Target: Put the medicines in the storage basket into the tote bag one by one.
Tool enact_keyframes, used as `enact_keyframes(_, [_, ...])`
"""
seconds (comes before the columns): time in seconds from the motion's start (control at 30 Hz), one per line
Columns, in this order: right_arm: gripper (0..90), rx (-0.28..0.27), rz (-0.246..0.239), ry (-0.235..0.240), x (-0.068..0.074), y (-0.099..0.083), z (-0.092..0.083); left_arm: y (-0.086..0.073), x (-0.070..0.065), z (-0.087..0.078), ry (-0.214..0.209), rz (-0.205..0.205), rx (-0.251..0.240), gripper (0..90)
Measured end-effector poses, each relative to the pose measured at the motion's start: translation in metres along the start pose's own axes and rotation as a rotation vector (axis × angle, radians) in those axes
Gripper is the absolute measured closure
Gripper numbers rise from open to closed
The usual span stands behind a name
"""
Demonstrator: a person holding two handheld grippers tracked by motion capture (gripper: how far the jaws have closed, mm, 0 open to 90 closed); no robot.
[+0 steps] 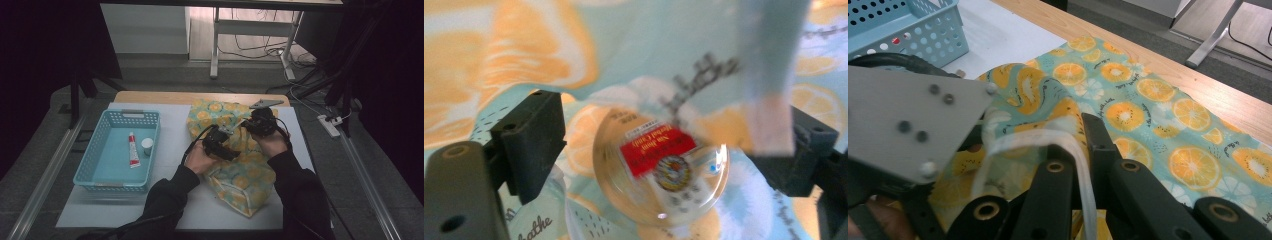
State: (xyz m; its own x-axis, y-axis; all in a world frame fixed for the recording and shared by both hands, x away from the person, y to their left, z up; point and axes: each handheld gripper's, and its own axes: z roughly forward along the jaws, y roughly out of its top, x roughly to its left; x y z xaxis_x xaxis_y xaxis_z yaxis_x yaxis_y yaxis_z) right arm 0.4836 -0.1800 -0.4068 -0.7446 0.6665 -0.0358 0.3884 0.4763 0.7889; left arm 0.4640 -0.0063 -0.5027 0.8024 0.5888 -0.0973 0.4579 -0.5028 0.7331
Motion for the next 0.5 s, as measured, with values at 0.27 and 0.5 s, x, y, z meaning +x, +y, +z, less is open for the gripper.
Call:
enact_keyframes(0.27, [89.4,-0.008,0.004,0.001,-0.001,0.0,-0.001,-0.005,-0.004,-0.017,-0.002,0.043,0.017,7.5])
enact_keyframes(0.5, [89.4,-0.021,0.005,0.007,0.002,0.002,-0.003,-0.007,-0.012,-0.046,-0.005,0.052,0.008,6.1])
